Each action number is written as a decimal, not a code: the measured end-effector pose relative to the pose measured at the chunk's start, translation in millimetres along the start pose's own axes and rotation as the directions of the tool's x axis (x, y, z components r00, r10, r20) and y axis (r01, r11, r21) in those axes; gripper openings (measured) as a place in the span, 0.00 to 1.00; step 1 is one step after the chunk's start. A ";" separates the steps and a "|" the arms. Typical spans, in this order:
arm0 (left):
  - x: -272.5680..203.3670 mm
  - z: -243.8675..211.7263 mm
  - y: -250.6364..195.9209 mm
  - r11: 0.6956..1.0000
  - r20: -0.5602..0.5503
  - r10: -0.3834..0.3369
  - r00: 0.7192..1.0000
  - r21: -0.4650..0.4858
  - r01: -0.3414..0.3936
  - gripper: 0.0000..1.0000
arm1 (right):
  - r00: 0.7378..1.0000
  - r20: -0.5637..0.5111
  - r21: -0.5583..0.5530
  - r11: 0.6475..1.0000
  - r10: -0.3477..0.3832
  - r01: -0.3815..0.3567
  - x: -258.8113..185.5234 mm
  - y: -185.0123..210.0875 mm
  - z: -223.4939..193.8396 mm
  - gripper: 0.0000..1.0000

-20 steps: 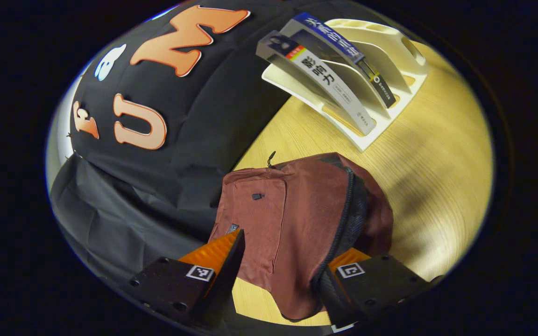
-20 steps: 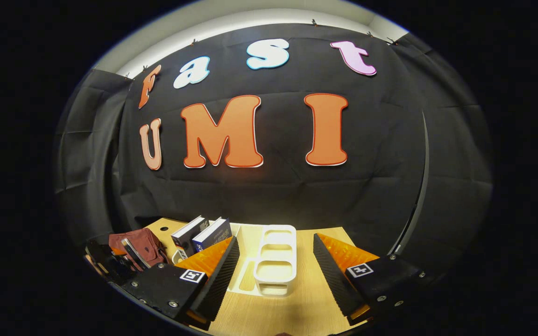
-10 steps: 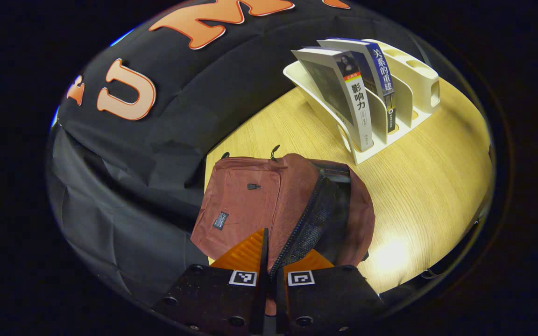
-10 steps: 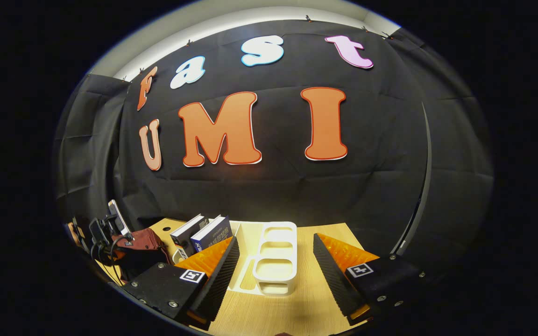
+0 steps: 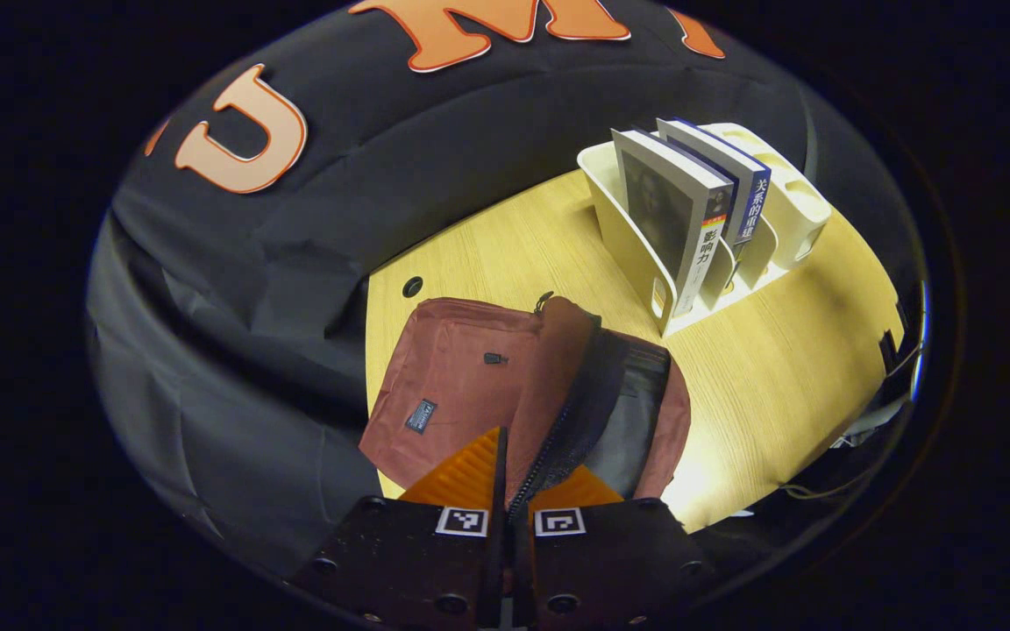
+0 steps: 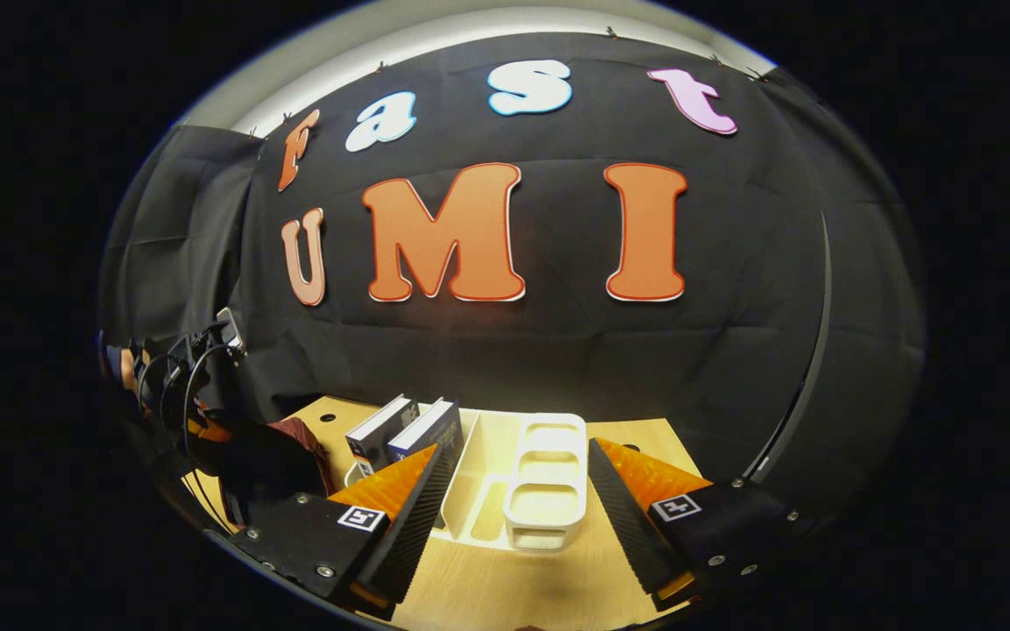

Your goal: Open the schoolbag, grab two books from the bookshelf and put them into the schoolbag.

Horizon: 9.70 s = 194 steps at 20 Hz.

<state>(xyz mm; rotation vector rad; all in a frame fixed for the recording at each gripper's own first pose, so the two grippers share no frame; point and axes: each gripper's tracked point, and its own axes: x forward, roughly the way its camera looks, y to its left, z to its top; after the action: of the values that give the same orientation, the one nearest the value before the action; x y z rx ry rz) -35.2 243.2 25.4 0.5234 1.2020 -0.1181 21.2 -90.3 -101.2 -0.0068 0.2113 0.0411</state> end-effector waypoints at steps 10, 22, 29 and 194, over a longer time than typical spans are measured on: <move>4.9 22.6 49.0 0.938 0.032 -0.277 0.960 0.226 0.263 0.05 | 0.988 -0.030 -0.015 0.989 -0.148 0.148 61.1 127.3 26.2 0.94; 23.9 30.8 57.0 0.908 0.072 -0.387 0.919 0.203 0.366 0.06 | 0.939 -0.343 0.040 0.998 -0.027 0.043 160.3 200.1 2.5 0.94; 33.7 24.5 53.1 0.925 0.066 -0.371 0.926 0.112 0.362 0.06 | 0.783 -0.619 0.102 0.995 0.059 0.006 207.6 201.3 -69.7 0.95; 29.6 19.7 -0.7 0.880 0.153 -0.402 0.903 -0.207 0.427 0.04 | 0.370 -0.922 0.165 0.981 0.117 0.101 242.7 121.2 -143.8 0.53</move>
<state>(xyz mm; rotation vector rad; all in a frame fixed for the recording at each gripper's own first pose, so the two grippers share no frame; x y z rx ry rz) -7.6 239.3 3.3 0.0413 1.1905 -0.3607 223.2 39.0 -293.1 0.1797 1.4090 0.0208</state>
